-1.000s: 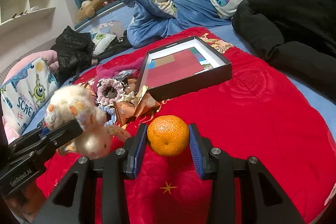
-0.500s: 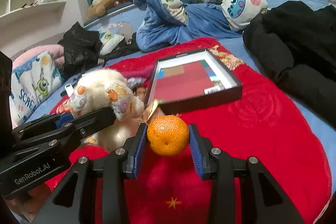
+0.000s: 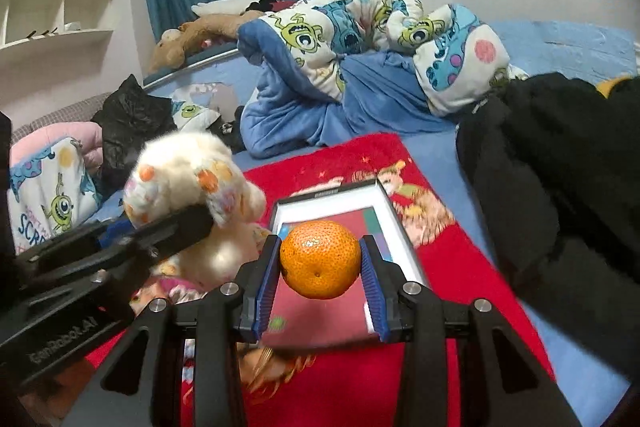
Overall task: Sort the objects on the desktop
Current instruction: 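Carry the cream plush with the left gripper while the right gripper carries the orange over the box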
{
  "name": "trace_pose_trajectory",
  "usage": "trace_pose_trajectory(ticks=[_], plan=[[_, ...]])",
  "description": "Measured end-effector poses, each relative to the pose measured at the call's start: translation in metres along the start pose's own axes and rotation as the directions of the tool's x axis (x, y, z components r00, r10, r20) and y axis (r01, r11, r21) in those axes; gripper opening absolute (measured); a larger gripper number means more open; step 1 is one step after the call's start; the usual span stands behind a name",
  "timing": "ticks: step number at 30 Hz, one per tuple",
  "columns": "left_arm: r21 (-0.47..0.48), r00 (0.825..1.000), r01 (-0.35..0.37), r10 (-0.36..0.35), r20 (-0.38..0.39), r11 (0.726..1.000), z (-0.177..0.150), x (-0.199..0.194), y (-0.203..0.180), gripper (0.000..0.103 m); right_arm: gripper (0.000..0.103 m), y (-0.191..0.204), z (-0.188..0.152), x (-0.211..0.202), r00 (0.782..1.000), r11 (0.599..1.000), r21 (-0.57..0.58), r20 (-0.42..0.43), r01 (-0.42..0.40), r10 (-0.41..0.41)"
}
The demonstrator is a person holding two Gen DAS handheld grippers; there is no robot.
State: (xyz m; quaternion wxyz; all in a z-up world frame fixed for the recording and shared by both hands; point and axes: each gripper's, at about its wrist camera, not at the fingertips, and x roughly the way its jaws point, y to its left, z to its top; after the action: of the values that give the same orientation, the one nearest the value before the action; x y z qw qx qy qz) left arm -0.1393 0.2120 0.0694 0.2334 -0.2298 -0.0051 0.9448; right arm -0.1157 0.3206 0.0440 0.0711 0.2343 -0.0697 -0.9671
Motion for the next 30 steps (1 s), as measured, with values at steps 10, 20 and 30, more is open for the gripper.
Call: trace_pose_trajectory(ticks=[10,20,30], plan=[[0.023,0.995,-0.039,0.041,-0.091,0.999,-0.062,0.096,0.025,0.03,0.038,-0.041,-0.034,0.109,0.995,1.0,0.019,-0.101,-0.01,0.011],[-0.042,0.99,-0.02,0.014,-0.14,0.999,-0.085,0.114,0.052,0.03,0.038,-0.044,-0.06,0.156,0.979,1.0,-0.011,-0.205,0.005,-0.007],[0.035,0.991,-0.008,0.012,-0.136,0.999,-0.096,0.111,0.031,0.03,0.038,-0.049,-0.073,0.156,0.975,0.999,-0.036,-0.217,0.034,-0.041]])
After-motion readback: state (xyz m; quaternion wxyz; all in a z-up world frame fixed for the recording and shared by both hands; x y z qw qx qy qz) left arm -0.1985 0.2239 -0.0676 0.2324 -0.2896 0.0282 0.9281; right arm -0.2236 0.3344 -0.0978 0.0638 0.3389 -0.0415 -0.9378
